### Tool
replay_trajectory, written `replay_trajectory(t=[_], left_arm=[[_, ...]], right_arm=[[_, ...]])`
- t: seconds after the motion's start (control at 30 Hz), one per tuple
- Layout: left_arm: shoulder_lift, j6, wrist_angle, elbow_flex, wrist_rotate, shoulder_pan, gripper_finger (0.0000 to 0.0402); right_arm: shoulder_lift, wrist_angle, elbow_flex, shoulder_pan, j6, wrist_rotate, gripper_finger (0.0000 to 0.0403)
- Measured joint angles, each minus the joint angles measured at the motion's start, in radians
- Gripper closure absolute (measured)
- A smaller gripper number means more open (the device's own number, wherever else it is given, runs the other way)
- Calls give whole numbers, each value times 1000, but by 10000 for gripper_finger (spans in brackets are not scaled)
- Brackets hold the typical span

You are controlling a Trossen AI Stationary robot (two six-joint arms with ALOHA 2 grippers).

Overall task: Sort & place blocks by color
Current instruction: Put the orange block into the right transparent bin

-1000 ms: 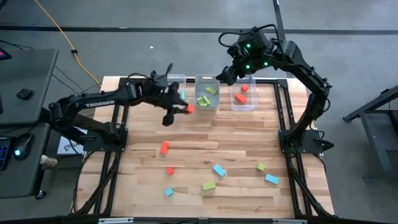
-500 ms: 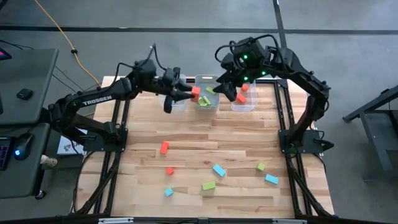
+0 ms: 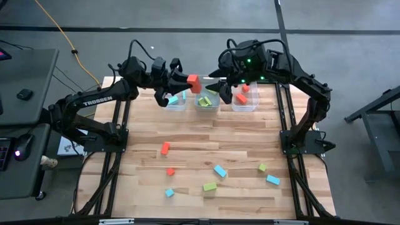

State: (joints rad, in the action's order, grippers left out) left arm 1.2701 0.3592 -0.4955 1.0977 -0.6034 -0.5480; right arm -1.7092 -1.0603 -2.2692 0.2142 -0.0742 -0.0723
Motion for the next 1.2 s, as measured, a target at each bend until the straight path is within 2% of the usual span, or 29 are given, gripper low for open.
replay_trajectory(t=[0.23,0.5,0.63,0.87,1.2], left_arm=[[1,-42,-4,0,62,0,328],[1,-63,-25,0,78,0,328],[2,-89,-27,0,107,2,328],[11,-114,-36,1,127,16,328],[84,-103,-1,90,136,27,328]], right_arm=[[-8,54,0,-1,-4,-55,162],[-7,111,0,-1,-4,-52,162],[-7,109,0,-1,-20,-13,162],[-12,139,0,-1,-22,-38,162],[-39,145,0,-7,-14,-12,163]])
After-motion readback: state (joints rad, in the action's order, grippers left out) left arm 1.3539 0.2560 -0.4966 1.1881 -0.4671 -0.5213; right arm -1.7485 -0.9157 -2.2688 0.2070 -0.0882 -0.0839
